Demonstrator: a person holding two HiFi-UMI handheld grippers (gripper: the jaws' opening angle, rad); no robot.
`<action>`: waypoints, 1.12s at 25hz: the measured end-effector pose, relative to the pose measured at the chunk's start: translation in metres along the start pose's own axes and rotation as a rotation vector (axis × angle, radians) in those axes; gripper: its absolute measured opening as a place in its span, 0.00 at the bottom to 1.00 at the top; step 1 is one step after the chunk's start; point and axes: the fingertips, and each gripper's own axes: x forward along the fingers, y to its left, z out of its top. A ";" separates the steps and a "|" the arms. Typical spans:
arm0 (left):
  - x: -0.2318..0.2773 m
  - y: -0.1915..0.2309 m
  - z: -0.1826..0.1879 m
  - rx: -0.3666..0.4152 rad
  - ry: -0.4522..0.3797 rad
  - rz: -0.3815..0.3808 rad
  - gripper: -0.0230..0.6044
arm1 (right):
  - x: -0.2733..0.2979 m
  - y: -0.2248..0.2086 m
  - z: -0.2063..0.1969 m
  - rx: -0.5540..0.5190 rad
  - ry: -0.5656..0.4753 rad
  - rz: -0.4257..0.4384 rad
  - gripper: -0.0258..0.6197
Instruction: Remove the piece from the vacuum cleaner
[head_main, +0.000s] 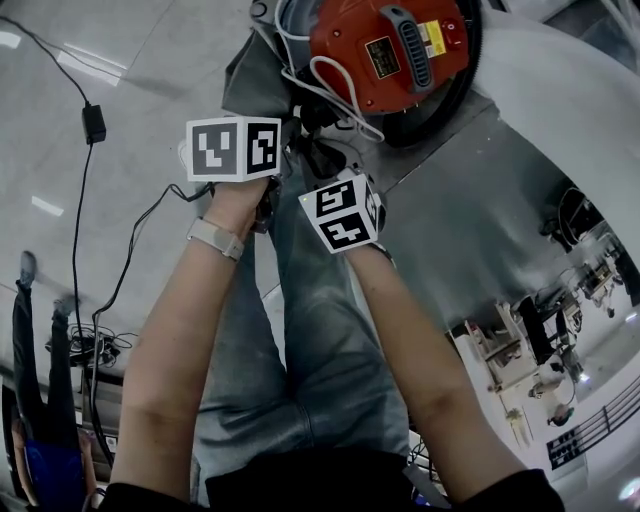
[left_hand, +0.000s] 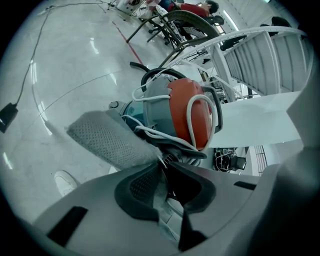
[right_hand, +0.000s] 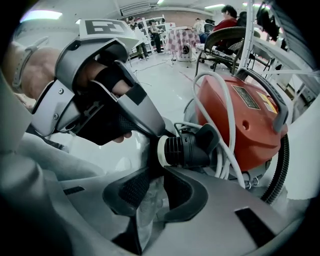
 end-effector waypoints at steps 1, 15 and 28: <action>0.002 0.000 0.000 -0.012 0.000 -0.001 0.16 | 0.000 -0.001 0.000 0.000 -0.004 0.002 0.22; 0.006 -0.006 0.014 -0.103 -0.018 -0.026 0.11 | -0.002 -0.008 0.007 -0.021 0.008 0.024 0.16; -0.003 0.004 0.010 -0.150 -0.031 -0.034 0.10 | 0.001 0.003 0.009 -0.056 0.024 0.023 0.12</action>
